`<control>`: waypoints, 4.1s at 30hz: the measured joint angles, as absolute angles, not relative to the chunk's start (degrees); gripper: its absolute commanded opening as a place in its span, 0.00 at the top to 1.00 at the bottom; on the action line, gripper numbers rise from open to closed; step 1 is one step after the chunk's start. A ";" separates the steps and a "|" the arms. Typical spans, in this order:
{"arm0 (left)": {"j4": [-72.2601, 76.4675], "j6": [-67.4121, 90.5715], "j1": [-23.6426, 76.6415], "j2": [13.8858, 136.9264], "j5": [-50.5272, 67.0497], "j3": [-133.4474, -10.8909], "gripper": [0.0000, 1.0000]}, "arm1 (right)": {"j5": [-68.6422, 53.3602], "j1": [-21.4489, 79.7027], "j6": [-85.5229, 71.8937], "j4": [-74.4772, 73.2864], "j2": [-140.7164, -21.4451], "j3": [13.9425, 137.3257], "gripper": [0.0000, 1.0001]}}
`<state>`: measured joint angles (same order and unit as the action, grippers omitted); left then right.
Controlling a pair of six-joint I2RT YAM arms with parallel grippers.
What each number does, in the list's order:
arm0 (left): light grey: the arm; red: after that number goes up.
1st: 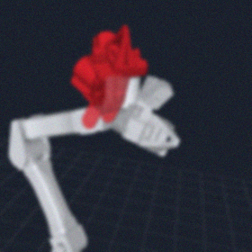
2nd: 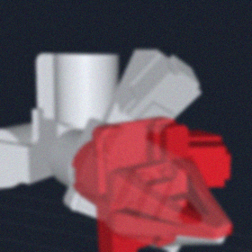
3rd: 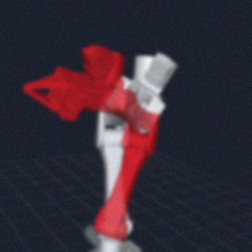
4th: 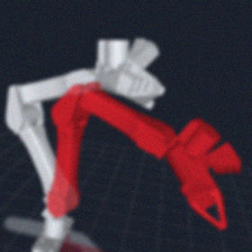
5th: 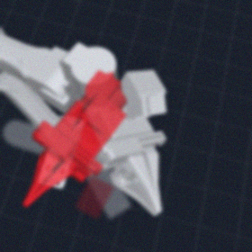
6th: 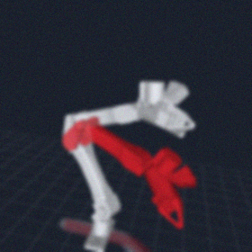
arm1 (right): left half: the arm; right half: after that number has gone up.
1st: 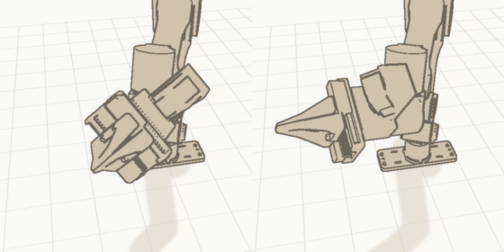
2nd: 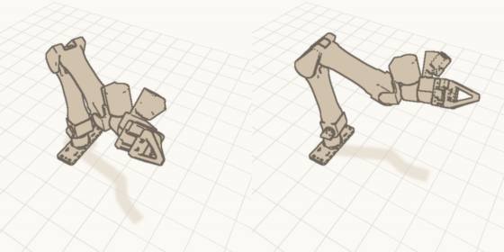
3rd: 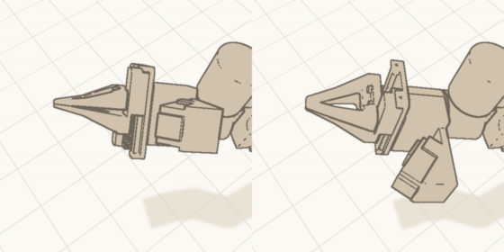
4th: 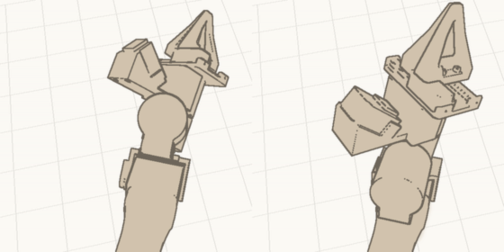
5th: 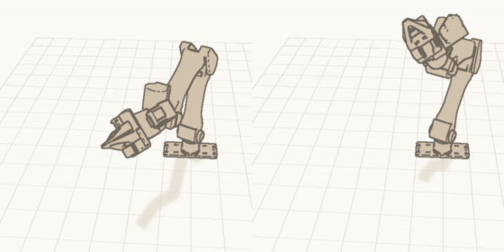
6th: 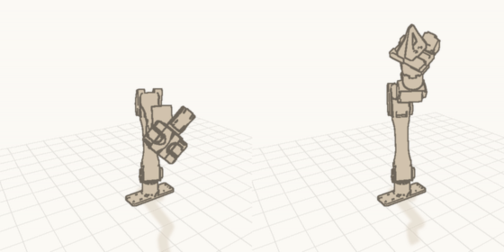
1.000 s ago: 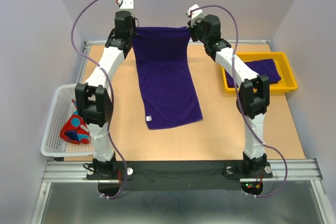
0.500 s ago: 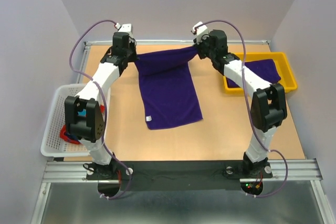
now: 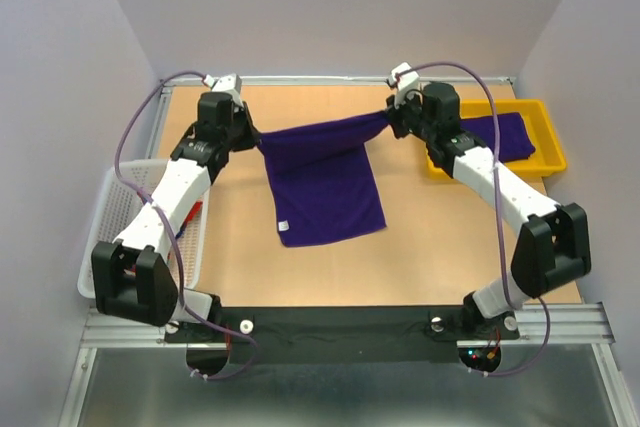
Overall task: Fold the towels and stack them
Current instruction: Fold the towel
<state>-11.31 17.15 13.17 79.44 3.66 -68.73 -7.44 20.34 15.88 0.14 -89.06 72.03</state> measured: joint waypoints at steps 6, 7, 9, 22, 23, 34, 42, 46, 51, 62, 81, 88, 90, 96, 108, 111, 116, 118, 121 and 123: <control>-13.41 19.44 13.47 75.13 4.93 -60.73 1.00 | -10.44 20.40 9.67 -1.69 -82.78 62.61 0.99; -13.63 19.55 13.45 74.81 5.04 -60.01 1.00 | -10.76 20.40 8.80 -1.83 -82.21 61.73 0.99; -13.98 19.66 13.45 74.61 5.08 -59.27 1.00 | -11.27 20.40 6.96 -2.44 -81.47 59.83 0.99; -16.93 18.11 13.47 78.83 1.32 -64.77 1.00 | -11.16 20.40 3.16 -4.34 -85.65 64.51 1.00; -18.04 17.78 13.47 79.09 1.04 -66.11 1.00 | -11.11 20.40 3.18 -4.40 -86.13 66.04 1.00; -22.57 14.66 13.45 81.30 -2.26 -83.24 1.00 | -9.45 20.38 3.57 -3.81 -85.54 74.41 0.99; -22.00 17.10 14.04 72.16 3.81 -65.19 1.00 | -11.07 20.73 0.89 -3.79 -75.88 58.52 0.98; -20.84 20.21 15.18 68.55 7.20 -53.45 1.00 | -11.53 20.71 -3.42 -4.08 -73.58 50.50 0.96; -16.67 25.63 17.32 68.60 9.52 -40.91 1.00 | -12.49 20.69 -11.09 -4.43 -73.95 43.79 0.96; -9.87 31.07 18.65 72.16 8.32 -34.81 1.00 | -12.40 20.60 -19.70 -4.60 -82.87 39.00 0.98; -19.70 16.03 12.99 106.52 -13.74 -111.04 1.00 | -0.12 20.16 0.03 -2.87 -115.24 103.68 0.99; -18.09 12.05 10.52 120.40 -15.03 -129.36 1.00 | 0.36 20.12 7.42 4.64 -128.60 118.37 1.00; -16.53 11.33 9.96 121.03 -14.87 -129.38 1.00 | 0.23 20.10 8.84 9.04 -130.23 119.17 0.99; -9.10 9.17 9.19 121.12 -14.31 -128.95 1.00 | 0.47 20.08 11.84 21.61 -134.02 121.14 0.99; -1.52 6.13 9.02 120.60 -13.47 -124.75 1.00 | 0.75 19.81 14.04 29.69 -134.93 120.68 0.99; -1.43 6.13 8.88 120.16 -13.15 -122.10 1.00 | -0.10 19.75 14.24 30.59 -133.84 116.99 0.99; -1.54 6.96 8.78 116.55 -11.88 -111.53 1.00 | -2.20 19.66 14.68 29.98 -131.11 108.14 0.99; -1.91 7.42 8.75 115.28 -11.42 -108.31 1.00 | -3.31 19.59 14.83 29.08 -129.67 104.88 1.00; -2.66 8.29 8.58 113.10 -10.46 -103.66 1.00 | -5.32 19.51 15.03 27.27 -127.00 100.99 0.99; -3.99 8.84 8.47 111.81 -9.54 -102.00 1.00 | -6.28 19.51 15.11 26.04 -125.03 98.85 0.99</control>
<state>-3.99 8.84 8.47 111.81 -9.54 -102.00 -6.28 19.51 15.11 26.04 -125.03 98.85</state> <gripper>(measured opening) 0.014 0.045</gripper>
